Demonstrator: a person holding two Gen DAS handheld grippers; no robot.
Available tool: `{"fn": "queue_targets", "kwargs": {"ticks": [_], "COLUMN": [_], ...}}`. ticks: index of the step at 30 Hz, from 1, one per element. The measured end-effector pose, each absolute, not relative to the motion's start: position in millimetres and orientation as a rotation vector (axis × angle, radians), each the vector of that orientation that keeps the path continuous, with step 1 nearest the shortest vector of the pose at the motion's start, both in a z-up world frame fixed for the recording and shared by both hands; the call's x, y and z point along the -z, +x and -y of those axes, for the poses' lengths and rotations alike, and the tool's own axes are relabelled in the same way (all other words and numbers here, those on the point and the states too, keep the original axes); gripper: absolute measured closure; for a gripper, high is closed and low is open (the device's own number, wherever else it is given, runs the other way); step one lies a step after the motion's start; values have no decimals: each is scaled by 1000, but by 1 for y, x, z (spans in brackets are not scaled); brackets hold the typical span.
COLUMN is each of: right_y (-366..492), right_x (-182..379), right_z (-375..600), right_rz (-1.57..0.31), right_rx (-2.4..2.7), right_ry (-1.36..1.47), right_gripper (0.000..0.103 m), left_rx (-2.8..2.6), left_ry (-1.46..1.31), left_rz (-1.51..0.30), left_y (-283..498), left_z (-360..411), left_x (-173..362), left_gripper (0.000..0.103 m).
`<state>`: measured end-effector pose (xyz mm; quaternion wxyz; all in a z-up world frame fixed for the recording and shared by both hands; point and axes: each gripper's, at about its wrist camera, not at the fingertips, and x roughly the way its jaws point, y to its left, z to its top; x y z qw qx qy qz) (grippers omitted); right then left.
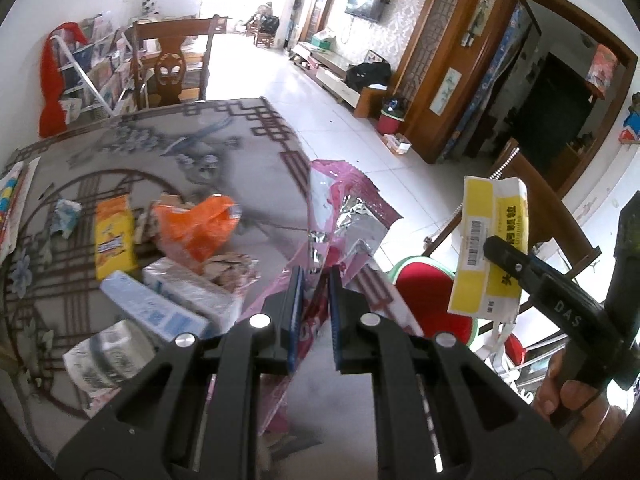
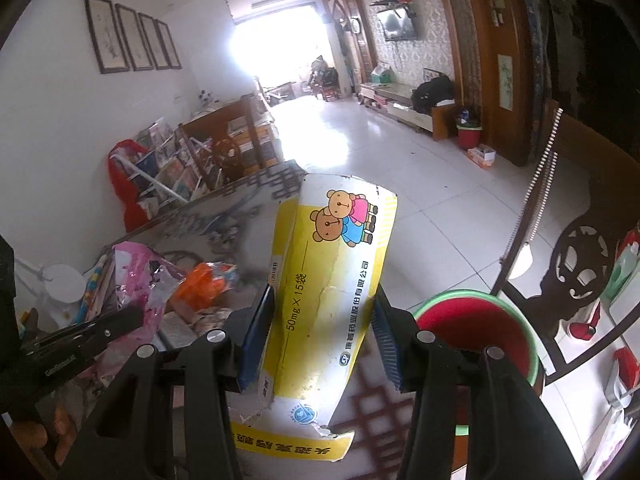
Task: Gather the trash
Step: 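Drop the yellow box and pink bag into the red bucket, opening both tools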
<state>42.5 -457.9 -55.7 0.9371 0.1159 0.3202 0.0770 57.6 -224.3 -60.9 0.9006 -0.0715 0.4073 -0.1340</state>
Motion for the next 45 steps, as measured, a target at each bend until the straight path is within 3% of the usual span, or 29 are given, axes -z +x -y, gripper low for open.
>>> {"fn": "queue_targets", "kwargs": {"ticks": [25,27,28,29,30,45], "right_y": [25,27,29,31,32,45], "right_x": [100,101,101,101,101,101], "right_z": [616,618,617,617,617,603], "right_rz": [-741,-741,-743,-743,-736,-740], "right_rx": [119,107,95,98,106,75], "right_ry": [406,411,411,404,398,423], "right_gripper": [52,48,44,34,30,24], "left_rx": [601,609,605,592,584,498], "left_ry": [-4,2,2,-4,-15,11], "left_rz": [-963,-980,-983,-973,-954,-884], "left_y": [115,118,118,119,118,110], "left_z": [426,431,431,430,429,387], "left_x": [100,105,105,105,103,87], "left_gripper": [92,76,48,28,28,28]}}
